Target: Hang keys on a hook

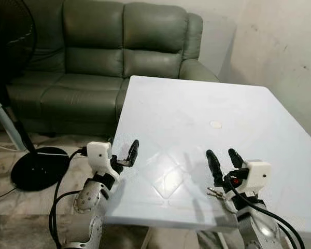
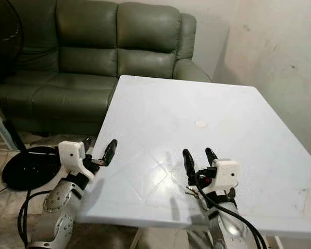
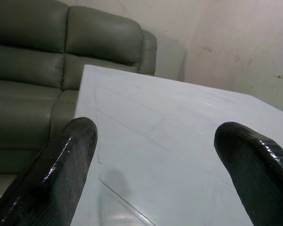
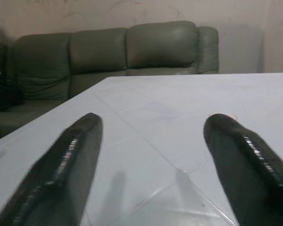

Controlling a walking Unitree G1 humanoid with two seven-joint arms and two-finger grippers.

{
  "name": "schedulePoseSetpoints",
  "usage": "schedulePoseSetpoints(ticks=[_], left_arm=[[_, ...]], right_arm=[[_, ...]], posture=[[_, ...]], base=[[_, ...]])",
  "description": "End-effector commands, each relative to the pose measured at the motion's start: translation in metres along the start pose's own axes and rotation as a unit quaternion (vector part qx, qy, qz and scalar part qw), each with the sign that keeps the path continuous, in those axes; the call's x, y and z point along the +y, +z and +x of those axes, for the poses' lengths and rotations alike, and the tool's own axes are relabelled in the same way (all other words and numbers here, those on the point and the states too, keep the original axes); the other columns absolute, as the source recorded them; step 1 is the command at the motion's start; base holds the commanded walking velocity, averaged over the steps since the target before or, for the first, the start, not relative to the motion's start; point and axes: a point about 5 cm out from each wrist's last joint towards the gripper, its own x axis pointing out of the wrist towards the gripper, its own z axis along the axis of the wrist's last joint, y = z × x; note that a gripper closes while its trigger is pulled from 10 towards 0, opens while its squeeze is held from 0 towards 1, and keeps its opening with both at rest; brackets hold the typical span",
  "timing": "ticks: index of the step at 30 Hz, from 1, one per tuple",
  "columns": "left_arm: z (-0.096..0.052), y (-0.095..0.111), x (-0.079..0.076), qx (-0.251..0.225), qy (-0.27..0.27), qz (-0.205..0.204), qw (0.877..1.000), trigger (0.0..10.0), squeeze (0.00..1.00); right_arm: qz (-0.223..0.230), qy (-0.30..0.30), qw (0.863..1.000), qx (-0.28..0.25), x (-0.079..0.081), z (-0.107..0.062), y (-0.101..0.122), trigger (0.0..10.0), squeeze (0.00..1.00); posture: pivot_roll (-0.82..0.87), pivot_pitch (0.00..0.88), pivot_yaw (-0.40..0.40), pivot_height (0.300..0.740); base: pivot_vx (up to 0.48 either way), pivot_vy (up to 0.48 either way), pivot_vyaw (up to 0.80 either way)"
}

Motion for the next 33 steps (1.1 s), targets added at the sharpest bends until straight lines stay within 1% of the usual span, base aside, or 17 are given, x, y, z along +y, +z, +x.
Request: schedulePoseSetpoints(ticks=[1,6,7,9,10,11,12,15,18,19,23,25,33], left_arm=[[0.001,0.002,-0.006,-0.001,-0.016,0.004,1.000,10.0,0.00],[0.001,0.002,-0.007,0.001,-0.023,0.006,1.000,10.0,0.00],[0.000,0.000,-0.011,0.006,-0.039,0.009,0.999,10.0,0.00],[-0.001,-0.001,-0.015,0.008,-0.052,0.012,0.999,10.0,0.00],[-0.001,-0.002,-0.018,0.011,-0.064,0.018,0.998,10.0,0.00],[-0.002,-0.002,-0.020,0.013,-0.072,0.022,0.997,10.0,0.00],[-0.002,-0.003,-0.024,0.016,-0.086,0.032,0.996,10.0,0.00],[-0.005,-0.007,-0.033,0.023,-0.116,0.038,0.992,10.0,0.00],[-0.007,-0.008,-0.045,0.025,-0.149,0.037,0.988,10.0,0.00],[-0.008,-0.009,-0.052,0.028,-0.164,0.028,0.986,10.0,0.00],[-0.009,-0.010,-0.054,0.031,-0.171,0.041,0.984,10.0,0.00],[-0.009,-0.012,-0.058,0.035,-0.185,0.041,0.981,10.0,0.00],[-0.010,-0.012,-0.056,0.036,-0.187,0.047,0.981,10.0,0.00]], right_arm=[[-0.004,-0.004,1.000,-0.006,-0.004,-0.001,0.004,10.0,1.00],[-0.003,-0.009,1.000,-0.006,-0.004,-0.002,0.004,10.0,1.00],[-0.014,-0.016,1.000,-0.001,-0.006,-0.002,0.004,10.0,1.00],[-0.023,-0.025,0.999,0.003,-0.007,-0.002,0.003,10.0,1.00],[-0.025,-0.027,0.999,0.005,-0.008,-0.002,0.003,10.0,0.76],[-0.026,-0.028,0.999,0.007,-0.008,-0.002,0.002,10.0,0.76],[-0.027,-0.029,0.999,0.010,-0.009,-0.002,0.002,10.0,0.00],[-0.023,-0.035,0.999,0.014,-0.010,-0.003,0.001,10.0,0.00],[-0.032,-0.056,0.998,0.013,-0.015,-0.005,0.001,10.0,0.00],[-0.031,-0.081,0.996,0.018,-0.023,-0.012,-0.003,10.0,0.00],[-0.025,-0.087,0.996,0.021,-0.025,-0.015,-0.005,10.0,0.00],[-0.027,-0.092,0.995,0.023,-0.030,-0.024,-0.008,10.0,0.00],[-0.026,-0.080,0.996,0.019,-0.025,-0.026,-0.007,10.0,0.00]], posture=[[0.01,0.031,-0.061,0.740],[0.01,0.033,-0.059,0.740],[0.01,0.037,-0.057,0.740],[0.01,0.037,-0.057,0.740],[0.01,0.041,-0.057,0.740],[0.01,0.041,-0.057,0.740],[0.01,0.043,-0.057,0.740],[0.01,0.043,-0.057,0.740],[0.00,0.045,-0.055,0.740],[-0.01,0.043,-0.050,0.740],[-0.01,0.043,-0.050,0.740],[-0.02,0.047,-0.045,0.740],[-0.03,0.035,-0.037,0.740]], base=[[0.000,0.000,0.00],[0.000,0.000,0.00],[0.000,0.000,0.00],[0.000,0.000,0.00],[0.000,0.000,0.00],[0.000,0.000,0.00],[0.000,0.000,0.00],[0.000,0.000,0.00],[0.000,0.000,0.00],[0.000,0.000,0.00],[0.000,0.000,0.00],[0.000,0.000,0.00],[0.000,0.000,0.00]])
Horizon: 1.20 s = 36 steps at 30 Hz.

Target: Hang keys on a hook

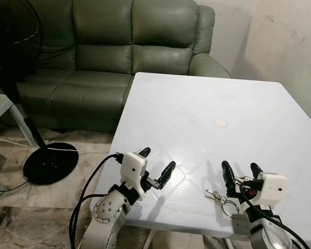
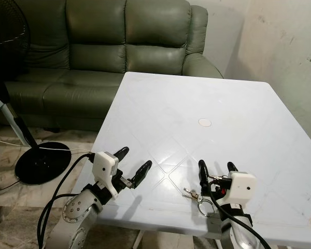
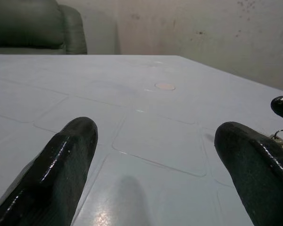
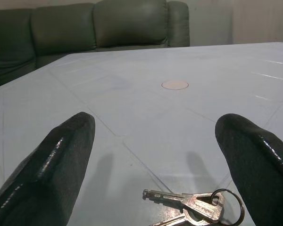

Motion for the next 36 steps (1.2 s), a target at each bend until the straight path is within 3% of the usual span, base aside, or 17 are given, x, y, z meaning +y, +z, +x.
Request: schedulePoseSetpoints(ticks=[1,10,22,30,36], left_arm=[[-0.001,0.002,0.000,-0.001,-0.007,0.012,1.000,10.0,0.00],[-0.002,0.002,0.000,-0.002,0.005,0.015,1.000,10.0,0.00],[-0.001,-0.003,-0.007,0.006,-0.004,-0.006,1.000,10.0,0.00],[-0.001,-0.004,-0.010,0.014,-0.017,0.004,1.000,10.0,0.00],[-0.001,-0.006,-0.018,0.024,-0.045,0.012,0.999,10.0,0.00]], right_arm=[[0.001,0.005,1.000,-0.009,0.002,0.000,0.004,10.0,0.00],[0.012,0.016,1.000,-0.003,0.003,0.001,0.002,10.0,0.00],[0.013,0.010,1.000,0.011,-0.003,-0.002,-0.002,10.0,0.00],[0.004,0.005,1.000,0.011,-0.004,-0.005,-0.002,10.0,0.00],[-0.002,0.005,1.000,0.010,-0.004,-0.005,-0.001,10.0,0.00]], posture=[[-0.03,0.031,-0.040,0.740],[-0.02,0.031,-0.048,0.740],[-0.02,0.043,-0.045,0.740],[-0.03,0.051,-0.043,0.740],[-0.03,0.054,-0.040,0.740]], base=[[0.000,0.000,0.00],[0.000,0.000,-0.04],[0.000,0.000,-0.67],[0.000,0.000,-0.76],[0.000,0.000,0.00]])
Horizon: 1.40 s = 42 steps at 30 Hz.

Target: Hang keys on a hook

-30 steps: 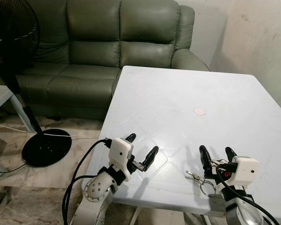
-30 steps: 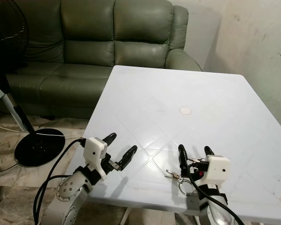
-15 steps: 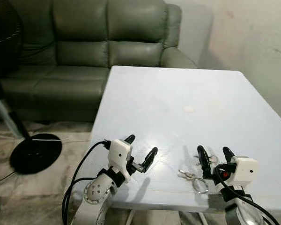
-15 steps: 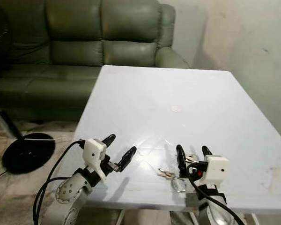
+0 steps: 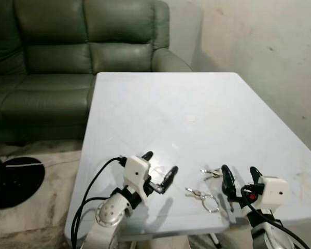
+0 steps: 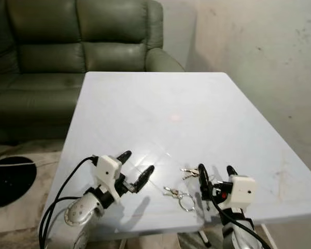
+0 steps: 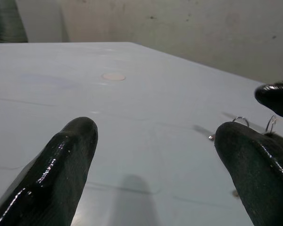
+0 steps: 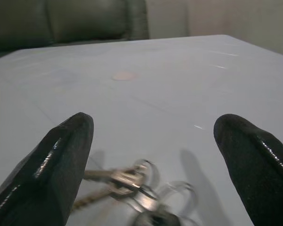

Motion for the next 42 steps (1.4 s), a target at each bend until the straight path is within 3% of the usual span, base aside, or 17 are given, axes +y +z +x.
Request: schedulePoseSetpoints(ticks=[1,7,23,42], left_arm=[[0.001,0.001,-0.007,0.005,-0.024,0.008,1.000,10.0,0.00],[0.004,0.002,-0.020,0.013,-0.078,0.014,0.997,10.0,0.00],[0.005,0.005,-0.030,0.020,-0.134,0.013,0.991,10.0,0.00],[0.004,0.005,-0.030,0.023,-0.123,0.005,0.992,10.0,0.00]], right_arm=[[-0.006,-0.001,1.000,-0.002,-0.002,0.000,0.002,10.0,0.00],[-0.006,-0.005,1.000,0.027,-0.001,-0.006,-0.006,10.0,0.00],[-0.017,-0.045,0.998,0.034,-0.005,-0.029,-0.011,10.0,0.00],[-0.008,-0.062,0.998,0.030,0.003,-0.016,-0.008,9.9,0.00]], posture=[[-0.03,0.055,-0.040,0.740],[-0.04,0.060,-0.034,0.740],[-0.06,0.073,-0.006,0.740],[-0.04,0.070,-0.014,0.740]], base=[[0.000,0.000,0.00],[0.000,0.000,0.00],[0.000,0.000,0.00],[0.000,0.000,0.00]])
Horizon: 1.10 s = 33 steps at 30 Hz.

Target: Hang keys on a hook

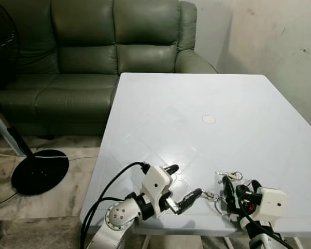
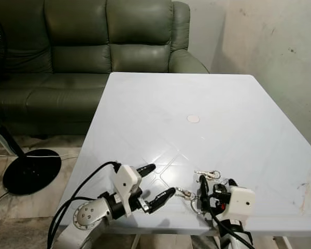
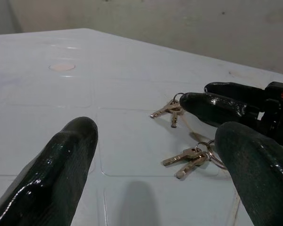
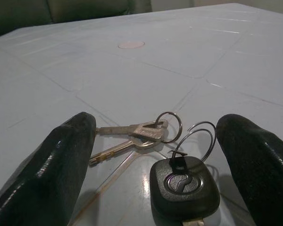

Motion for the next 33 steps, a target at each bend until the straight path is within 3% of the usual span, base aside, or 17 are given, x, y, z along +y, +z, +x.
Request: schedulePoseSetpoints(ticks=[1,2,3,4,5,6,12,13,14,16,20,21,23,33], left_arm=[[-0.001,0.003,-0.001,-0.004,0.005,-0.003,1.000,10.0,0.00],[-0.001,0.003,-0.001,-0.005,0.005,-0.003,1.000,10.0,0.00],[-0.001,0.003,0.000,-0.005,0.007,-0.004,1.000,10.0,0.00],[-0.001,0.003,0.000,-0.005,0.008,-0.004,1.000,10.0,0.00],[-0.001,0.003,0.000,-0.005,0.008,-0.004,1.000,10.0,0.00],[-0.001,0.003,0.000,-0.004,0.009,-0.005,1.000,10.0,0.00],[-0.001,0.003,0.000,-0.004,0.010,-0.005,1.000,10.0,0.00],[0.000,0.003,0.000,-0.004,0.010,-0.005,1.000,10.0,0.00],[0.000,0.003,0.000,-0.004,0.010,-0.006,1.000,10.0,0.00],[-0.001,0.004,0.000,-0.005,0.010,-0.006,1.000,10.0,0.00],[-0.001,0.004,0.000,-0.004,0.009,-0.008,1.000,10.0,0.00],[-0.001,0.004,0.000,-0.004,0.009,-0.008,1.000,10.0,0.00],[-0.001,0.004,0.000,-0.004,0.010,-0.008,1.000,10.0,0.00],[0.000,0.004,-0.001,-0.007,0.010,-0.012,1.000,10.0,0.00]], right_arm=[[-0.004,-0.014,1.000,-0.003,-0.001,0.003,0.004,8.1,0.00],[-0.005,-0.018,1.000,-0.001,-0.002,0.003,0.004,8.1,0.00],[-0.009,-0.029,1.000,0.002,-0.005,0.004,0.004,2.4,0.00],[-0.010,-0.034,0.999,0.004,-0.006,0.004,0.004,1.4,0.00],[-0.010,-0.034,0.999,0.004,-0.006,0.004,0.004,1.4,0.00],[-0.014,-0.035,0.999,0.003,-0.006,0.004,0.004,0.0,0.00],[-0.027,-0.036,0.999,0.001,-0.008,0.003,0.004,0.0,0.00],[-0.026,-0.035,0.999,0.001,-0.009,0.003,0.003,2.0,0.00],[-0.025,-0.036,0.999,0.003,-0.009,0.002,0.003,2.4,0.00],[-0.027,-0.041,0.999,0.005,-0.011,0.001,0.003,0.0,0.00],[-0.031,-0.043,0.999,0.007,-0.012,0.000,0.003,0.3,0.00],[-0.029,-0.043,0.999,0.010,-0.012,-0.001,0.002,1.2,0.00],[-0.030,-0.044,0.999,0.010,-0.013,-0.002,0.002,0.0,0.00],[-0.041,-0.040,0.998,0.006,-0.018,-0.004,0.004,0.0,0.00]], posture=[[-0.04,0.068,-0.019,0.740],[-0.04,0.068,-0.019,0.740],[-0.04,0.068,-0.019,0.740],[-0.04,0.068,-0.019,0.740],[-0.04,0.068,-0.019,0.740],[-0.04,0.068,-0.019,0.740],[-0.04,0.070,-0.016,0.740],[-0.04,0.070,-0.016,0.740],[-0.04,0.071,-0.016,0.740],[-0.04,0.071,-0.016,0.740],[-0.04,0.071,-0.016,0.740],[-0.04,0.071,-0.016,0.740],[-0.05,0.075,-0.015,0.740],[-0.04,0.077,-0.018,0.740]], base=[[0.000,0.000,0.00],[0.000,0.000,0.00],[0.000,0.000,0.00],[0.000,0.000,0.00],[0.000,0.000,0.00],[0.000,0.000,0.00],[0.000,0.000,0.00],[0.000,0.000,0.00],[0.000,0.000,0.00],[0.000,0.000,0.00],[0.000,0.000,0.00],[0.000,0.000,0.00],[0.000,0.000,0.00],[0.000,0.000,0.00]])
